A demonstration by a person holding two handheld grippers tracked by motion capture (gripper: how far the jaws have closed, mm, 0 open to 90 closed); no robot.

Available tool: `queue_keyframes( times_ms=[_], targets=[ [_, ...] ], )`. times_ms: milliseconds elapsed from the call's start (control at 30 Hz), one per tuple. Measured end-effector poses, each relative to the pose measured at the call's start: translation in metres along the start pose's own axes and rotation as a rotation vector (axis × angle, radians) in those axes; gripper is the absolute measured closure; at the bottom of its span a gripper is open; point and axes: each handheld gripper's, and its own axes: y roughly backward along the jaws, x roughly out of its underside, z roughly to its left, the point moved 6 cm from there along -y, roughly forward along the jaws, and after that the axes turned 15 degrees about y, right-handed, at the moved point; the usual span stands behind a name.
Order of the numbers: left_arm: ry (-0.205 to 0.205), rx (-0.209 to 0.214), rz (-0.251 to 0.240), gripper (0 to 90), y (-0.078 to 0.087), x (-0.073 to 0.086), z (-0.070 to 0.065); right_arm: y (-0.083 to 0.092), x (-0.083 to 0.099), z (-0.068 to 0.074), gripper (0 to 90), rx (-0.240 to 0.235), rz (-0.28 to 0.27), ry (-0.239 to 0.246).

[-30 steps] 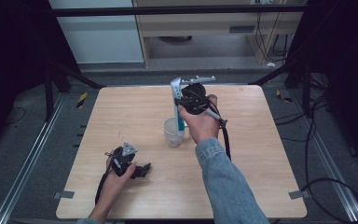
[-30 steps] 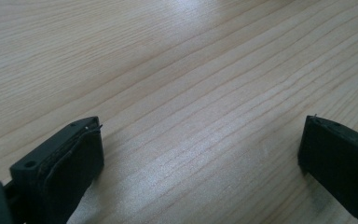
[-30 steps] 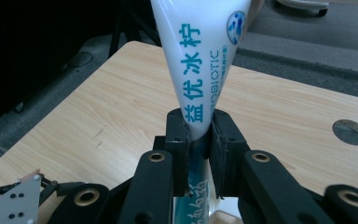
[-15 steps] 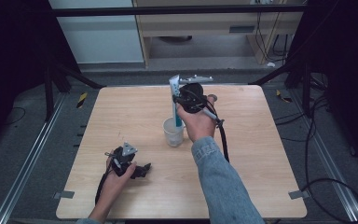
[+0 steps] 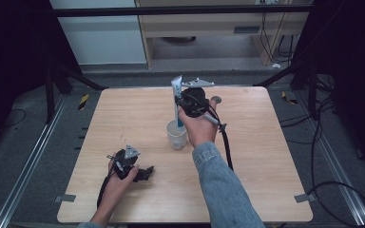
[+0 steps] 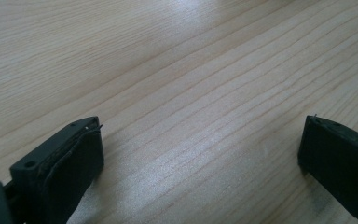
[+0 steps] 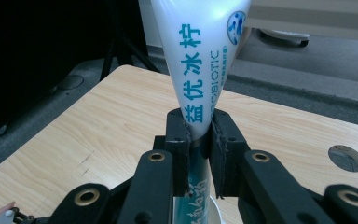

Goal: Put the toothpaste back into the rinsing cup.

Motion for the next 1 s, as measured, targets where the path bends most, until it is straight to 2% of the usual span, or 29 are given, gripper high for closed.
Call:
queue_keyframes(
  times_ms=[267, 433, 633, 1000],
  targets=[
    [0.001, 0.0, -0.002, 0.0, 0.0, 0.0, 0.0, -0.002, 0.006, 0.006, 78.8, 0.021, -0.029, -0.004],
    [0.0, 0.0, -0.001, 0.0, 0.0, 0.0, 0.0, -0.002, 0.006, 0.01, 78.8, 0.031, -0.042, 0.018],
    [0.0, 0.001, -0.001, 0.0, 0.0, 0.0, 0.0, -0.003, 0.012, 0.013, 78.8, 0.037, -0.051, 0.023],
    [0.0, 0.002, -0.002, 0.0, 0.0, 0.0, 0.0, -0.008, 0.027, 0.014, 78.8, 0.049, -0.079, 0.003]
  ],
)
